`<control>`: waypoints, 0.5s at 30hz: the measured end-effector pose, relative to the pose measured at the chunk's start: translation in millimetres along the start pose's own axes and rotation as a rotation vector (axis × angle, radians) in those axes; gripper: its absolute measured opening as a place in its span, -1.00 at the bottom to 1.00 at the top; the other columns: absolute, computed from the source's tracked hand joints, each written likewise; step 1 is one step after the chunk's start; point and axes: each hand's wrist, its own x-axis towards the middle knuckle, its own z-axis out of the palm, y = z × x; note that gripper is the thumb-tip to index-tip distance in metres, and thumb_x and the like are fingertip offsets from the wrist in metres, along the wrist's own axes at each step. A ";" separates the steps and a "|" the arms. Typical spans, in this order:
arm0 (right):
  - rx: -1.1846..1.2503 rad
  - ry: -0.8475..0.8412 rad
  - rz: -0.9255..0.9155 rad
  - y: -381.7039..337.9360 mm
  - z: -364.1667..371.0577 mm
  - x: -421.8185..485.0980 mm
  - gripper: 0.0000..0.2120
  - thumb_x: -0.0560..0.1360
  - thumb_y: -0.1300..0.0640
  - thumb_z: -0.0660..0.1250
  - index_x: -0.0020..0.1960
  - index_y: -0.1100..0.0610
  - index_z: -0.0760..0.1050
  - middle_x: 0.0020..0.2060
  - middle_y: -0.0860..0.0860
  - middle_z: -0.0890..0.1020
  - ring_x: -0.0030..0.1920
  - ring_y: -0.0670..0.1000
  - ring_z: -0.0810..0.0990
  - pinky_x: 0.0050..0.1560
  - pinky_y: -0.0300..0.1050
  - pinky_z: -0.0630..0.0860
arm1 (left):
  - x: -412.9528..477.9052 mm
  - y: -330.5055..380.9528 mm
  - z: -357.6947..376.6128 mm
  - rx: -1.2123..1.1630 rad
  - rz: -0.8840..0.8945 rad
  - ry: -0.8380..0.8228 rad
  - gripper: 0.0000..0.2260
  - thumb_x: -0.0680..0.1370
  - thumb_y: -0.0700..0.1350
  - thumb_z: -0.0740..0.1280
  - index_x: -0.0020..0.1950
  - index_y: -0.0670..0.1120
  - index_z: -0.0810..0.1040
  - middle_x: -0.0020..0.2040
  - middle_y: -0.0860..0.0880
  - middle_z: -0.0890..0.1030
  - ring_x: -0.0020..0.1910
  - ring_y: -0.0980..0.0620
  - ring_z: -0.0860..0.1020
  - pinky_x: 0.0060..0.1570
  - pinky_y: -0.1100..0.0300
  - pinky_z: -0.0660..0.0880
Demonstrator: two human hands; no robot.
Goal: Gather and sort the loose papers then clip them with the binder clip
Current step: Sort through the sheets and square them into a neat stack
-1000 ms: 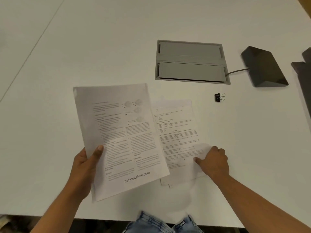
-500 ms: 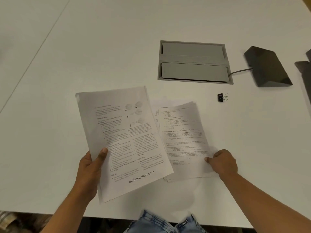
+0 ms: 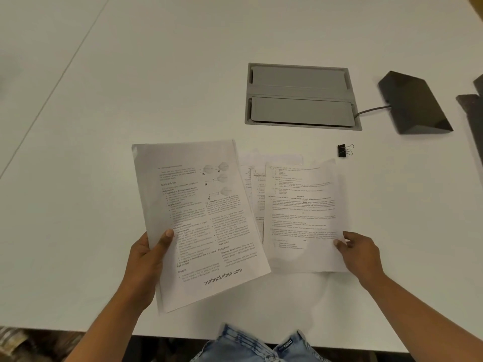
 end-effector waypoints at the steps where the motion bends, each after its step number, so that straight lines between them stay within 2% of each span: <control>1: 0.016 -0.002 -0.010 0.9 -0.4 -0.3 -0.67 0.50 0.19 0.40 0.25 0.22 0.57 0.07 0.14 0.69 -0.05 0.11 0.60 -0.03 -0.16 0.43 | 0.1 -0.3 0.9 0.006 0.000 -0.004 -0.80 0.55 0.04 0.31 0.12 0.03 0.61 -0.01 -0.02 0.74 -0.06 -0.18 0.70 -0.05 -0.19 0.64; 4: 0.021 0.021 -0.016 2.5 -1.7 -3.1 -0.70 0.49 0.20 0.41 0.21 0.21 0.59 0.02 0.14 0.70 -0.11 0.07 0.58 -0.06 -0.17 0.43 | 0.4 -1.5 2.3 0.018 -0.001 -0.005 -0.79 0.55 0.03 0.32 0.14 0.02 0.60 -0.01 -0.02 0.74 -0.06 -0.19 0.70 -0.06 -0.20 0.64; 9: 0.038 0.077 0.032 -0.3 -0.6 -7.1 -0.75 0.42 0.20 0.47 0.09 0.18 0.61 -0.22 0.02 0.64 -0.18 0.08 0.58 -0.13 -0.14 0.44 | 2.0 -2.5 1.7 0.035 -0.001 0.002 -0.79 0.57 0.03 0.32 0.15 0.02 0.61 0.00 -0.02 0.73 -0.06 -0.18 0.70 -0.06 -0.19 0.64; 12: 0.020 0.106 0.060 2.0 1.2 -5.5 -0.80 0.43 0.18 0.47 0.04 0.18 0.62 -0.23 0.02 0.63 -0.18 0.10 0.58 -0.13 -0.12 0.46 | 2.9 -3.4 1.4 0.039 0.003 0.001 -0.79 0.58 0.02 0.31 0.16 0.01 0.60 0.00 -0.02 0.73 -0.07 -0.17 0.70 -0.10 -0.15 0.65; 15: 0.038 0.108 0.077 4.3 1.8 -4.2 -0.83 0.46 0.20 0.42 0.06 0.18 0.63 -0.15 0.09 0.68 -0.16 0.12 0.57 -0.09 -0.09 0.49 | 3.4 -4.9 1.1 0.035 0.001 0.002 -0.78 0.58 0.02 0.31 0.18 0.01 0.60 0.01 -0.02 0.73 -0.08 -0.16 0.71 -0.12 -0.11 0.65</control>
